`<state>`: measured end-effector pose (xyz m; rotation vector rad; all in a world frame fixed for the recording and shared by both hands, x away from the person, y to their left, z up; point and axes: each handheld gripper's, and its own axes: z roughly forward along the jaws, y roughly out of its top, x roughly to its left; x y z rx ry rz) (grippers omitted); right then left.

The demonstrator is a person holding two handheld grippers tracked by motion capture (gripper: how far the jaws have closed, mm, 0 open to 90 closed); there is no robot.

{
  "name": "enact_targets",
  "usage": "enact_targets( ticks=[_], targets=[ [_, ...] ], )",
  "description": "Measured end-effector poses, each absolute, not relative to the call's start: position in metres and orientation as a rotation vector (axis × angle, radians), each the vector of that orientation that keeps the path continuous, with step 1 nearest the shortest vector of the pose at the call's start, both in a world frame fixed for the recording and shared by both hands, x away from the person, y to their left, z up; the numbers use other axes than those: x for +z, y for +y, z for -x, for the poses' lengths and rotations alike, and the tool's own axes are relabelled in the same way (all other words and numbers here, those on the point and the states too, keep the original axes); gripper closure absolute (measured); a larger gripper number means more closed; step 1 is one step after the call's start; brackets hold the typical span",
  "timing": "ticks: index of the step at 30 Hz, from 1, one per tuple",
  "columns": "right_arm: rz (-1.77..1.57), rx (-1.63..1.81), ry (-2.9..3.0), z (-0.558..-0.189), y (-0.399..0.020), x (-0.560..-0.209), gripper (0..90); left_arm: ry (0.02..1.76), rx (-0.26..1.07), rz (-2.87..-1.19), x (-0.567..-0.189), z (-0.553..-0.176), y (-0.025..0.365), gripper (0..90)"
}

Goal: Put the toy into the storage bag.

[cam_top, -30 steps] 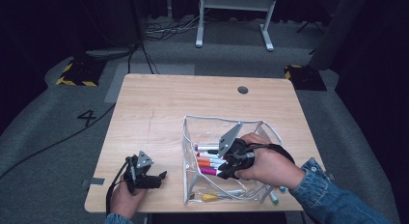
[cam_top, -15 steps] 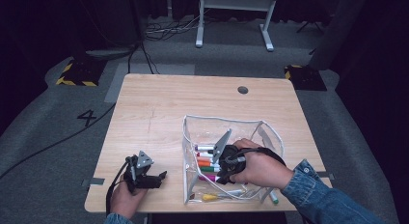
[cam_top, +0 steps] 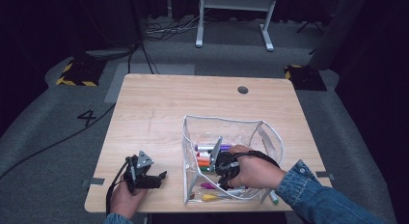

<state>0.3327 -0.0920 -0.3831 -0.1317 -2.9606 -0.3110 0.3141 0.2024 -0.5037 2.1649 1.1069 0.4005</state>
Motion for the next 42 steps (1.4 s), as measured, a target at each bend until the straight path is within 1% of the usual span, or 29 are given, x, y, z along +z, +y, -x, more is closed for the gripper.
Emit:
enact_targets(
  ticks=[3, 4, 5, 6, 9, 10, 14, 19, 24, 26, 31, 34, 38, 42],
  targets=[
    [0.134, -0.273, -2.955, -0.331, -0.091, -0.387, 76.9, 1.108, 0.4, -2.165, -0.504, -0.314, 0.202, 15.1],
    [0.134, -0.272, -2.961, -0.332, -0.091, -0.388, 73.8, 1.108, 0.4, -2.165, -0.504, -0.314, 0.202, 15.1],
    [0.141, -0.276, -2.977, -0.332, -0.092, -0.388, 67.2, 1.107, 0.4, -2.165, -0.504, -0.314, 0.202, 15.1],
    [0.138, -0.316, -2.997, -0.333, -0.092, -0.388, 62.6, 1.107, 0.4, -2.165, -0.504, -0.314, 0.202, 15.2],
    [0.165, -0.397, -3.054, -0.336, -0.095, -0.375, 56.0, 1.108, 0.4, -2.165, -0.504, -0.314, 0.202, 15.1],
    [0.202, -0.472, -3.069, -0.337, -0.098, -0.366, 53.1, 1.107, 0.401, -2.165, -0.504, -0.314, 0.202, 15.2],
    [0.281, -0.688, -3.114, -0.338, -0.11, -0.333, 52.8, 1.108, 0.4, -2.165, -0.504, -0.314, 0.202, 15.1],
    [0.426, -0.908, -3.125, -0.333, -0.143, -0.293, 52.9, 1.106, 0.403, -2.167, -0.504, -0.314, 0.202, 15.1],
    [0.582, -1.036, -3.105, -0.329, -0.186, -0.269, 53.1, 1.107, 0.4, -2.165, -0.504, -0.314, 0.202, 15.1],
    [0.653, -1.06, -3.094, -0.329, -0.203, -0.264, 53.1, 1.106, 0.398, -2.165, -0.504, -0.314, 0.202, 15.1],
    [0.823, -1.105, -3.065, -0.329, -0.246, -0.259, 53.4, 1.107, 0.4, -2.165, -0.504, -0.314, 0.202, 15.2],
    [0.931, -1.112, -3.043, -0.331, -0.27, -0.261, 54.7, 1.108, 0.399, -2.164, -0.504, -0.314, 0.202, 15.1],
    [1.051, -1.073, -3.022, -0.337, -0.294, -0.276, 55.2, 1.107, 0.4, -2.165, -0.504, -0.314, 0.202, 15.1],
    [1.145, -1.036, -2.985, -0.349, -0.308, -0.3, 55.8, 1.107, 0.4, -2.165, -0.504, -0.314, 0.202, 15.1]
  ],
)
